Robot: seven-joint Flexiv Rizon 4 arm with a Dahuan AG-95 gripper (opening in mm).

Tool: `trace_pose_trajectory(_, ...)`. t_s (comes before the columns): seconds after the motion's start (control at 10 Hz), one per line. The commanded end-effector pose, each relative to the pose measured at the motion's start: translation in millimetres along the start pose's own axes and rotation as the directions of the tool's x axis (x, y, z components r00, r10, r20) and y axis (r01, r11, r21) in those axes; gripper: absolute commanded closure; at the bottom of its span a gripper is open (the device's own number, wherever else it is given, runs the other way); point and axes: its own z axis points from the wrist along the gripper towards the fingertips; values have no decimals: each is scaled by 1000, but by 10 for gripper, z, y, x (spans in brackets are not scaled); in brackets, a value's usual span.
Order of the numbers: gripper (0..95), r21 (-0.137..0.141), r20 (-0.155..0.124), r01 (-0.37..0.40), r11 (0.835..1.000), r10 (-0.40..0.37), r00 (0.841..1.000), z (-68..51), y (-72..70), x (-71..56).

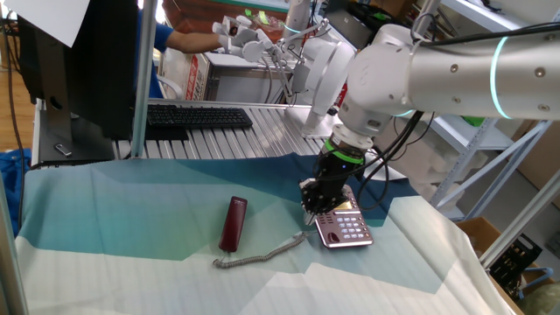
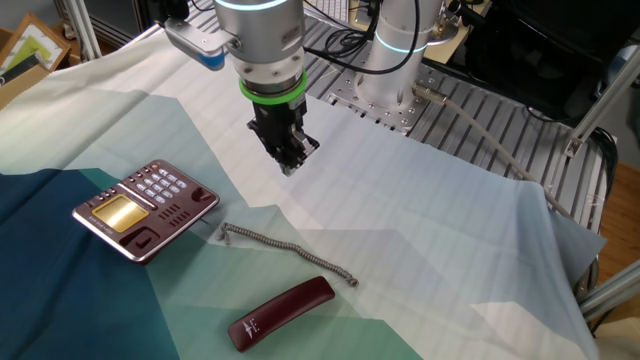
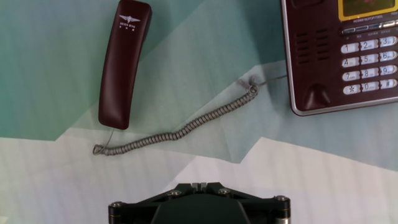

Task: Place the handset of the telephone on the corresponding phone cradle

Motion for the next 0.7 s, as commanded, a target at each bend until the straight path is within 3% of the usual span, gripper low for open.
trace_pose_trajectory(0.1,950,-2,-3,-15,1000,15,1000,-7,3,8)
trace_pose_trajectory(0.7,950,-3,-8,-53,999,53,999,-33,31,52)
